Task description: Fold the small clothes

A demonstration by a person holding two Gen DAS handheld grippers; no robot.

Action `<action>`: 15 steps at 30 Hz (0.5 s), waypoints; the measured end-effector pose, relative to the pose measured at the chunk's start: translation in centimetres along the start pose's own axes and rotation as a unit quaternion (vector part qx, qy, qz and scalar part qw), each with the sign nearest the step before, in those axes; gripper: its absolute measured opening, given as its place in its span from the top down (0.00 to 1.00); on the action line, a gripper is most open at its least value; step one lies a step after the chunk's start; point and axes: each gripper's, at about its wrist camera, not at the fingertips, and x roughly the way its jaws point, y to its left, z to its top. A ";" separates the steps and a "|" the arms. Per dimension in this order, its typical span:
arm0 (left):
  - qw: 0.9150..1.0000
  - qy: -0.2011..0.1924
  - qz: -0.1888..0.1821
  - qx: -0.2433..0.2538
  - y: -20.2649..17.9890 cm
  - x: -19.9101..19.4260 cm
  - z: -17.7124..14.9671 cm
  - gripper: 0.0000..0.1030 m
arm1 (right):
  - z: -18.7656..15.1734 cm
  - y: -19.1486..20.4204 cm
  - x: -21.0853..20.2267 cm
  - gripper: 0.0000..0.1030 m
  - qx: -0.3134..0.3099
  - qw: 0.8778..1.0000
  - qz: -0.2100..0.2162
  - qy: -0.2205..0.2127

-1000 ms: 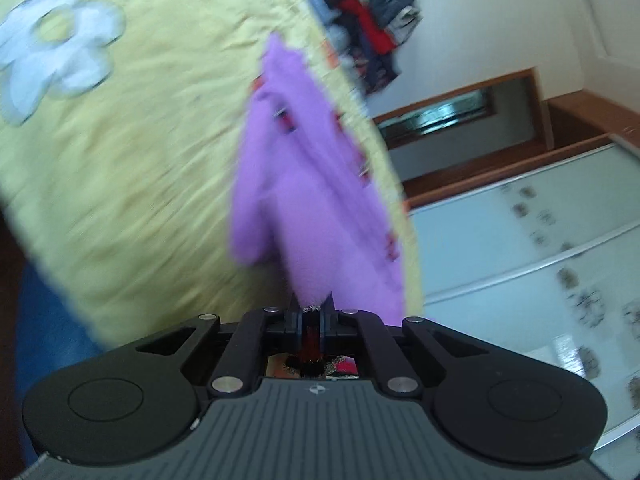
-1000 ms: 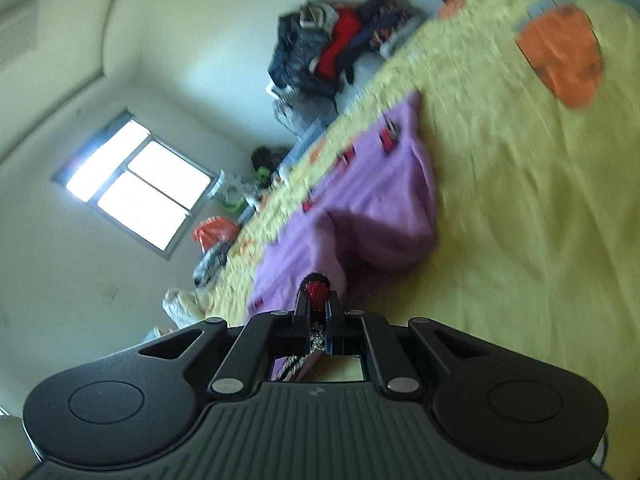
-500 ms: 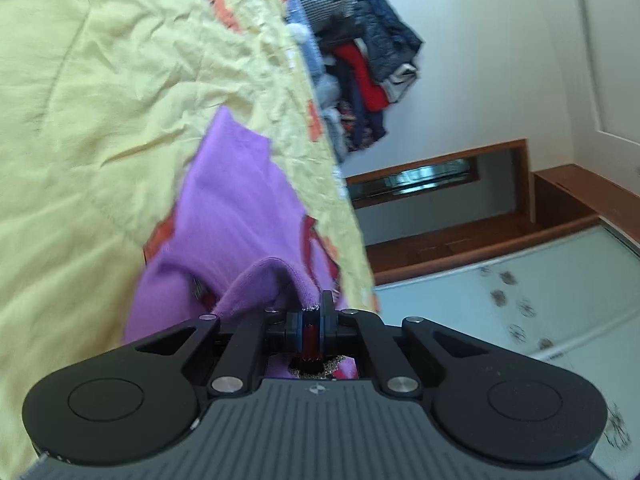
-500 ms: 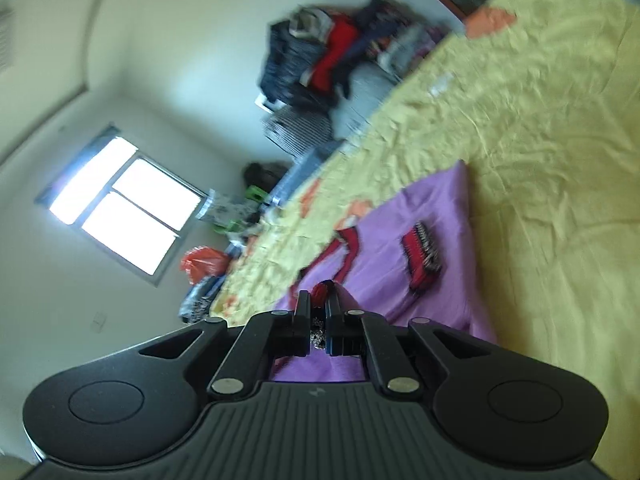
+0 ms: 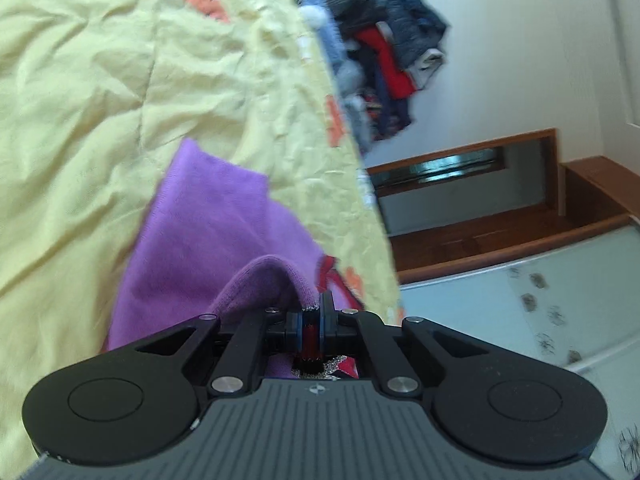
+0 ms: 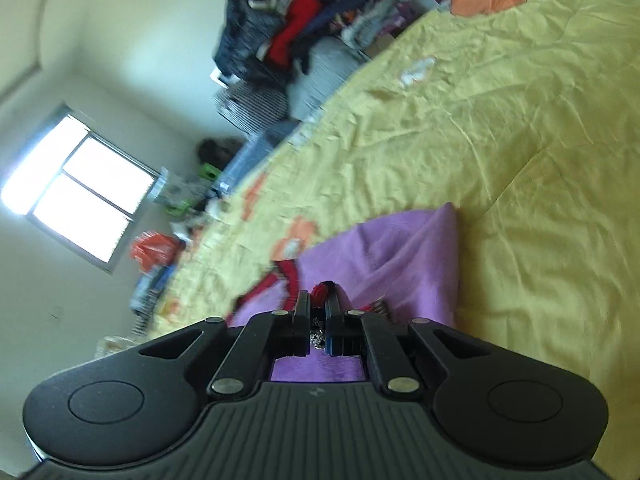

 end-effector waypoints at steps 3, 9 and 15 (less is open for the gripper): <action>0.999 0.004 0.038 -0.004 0.6 1.9 1.6 0.92 | 1.0 -0.6 1.8 0.82 0.000 1.000 -0.016 0.011; 0.999 -0.042 0.012 -0.017 0.9 0.1 3.6 0.00 | 0.4 2.9 -1.0 0.20 -0.154 0.986 -0.056 -0.018; 0.999 -0.022 0.005 0.035 -0.9 -3.1 3.1 0.04 | -6.6 7.8 -1.7 0.31 -0.397 0.908 -0.134 -0.001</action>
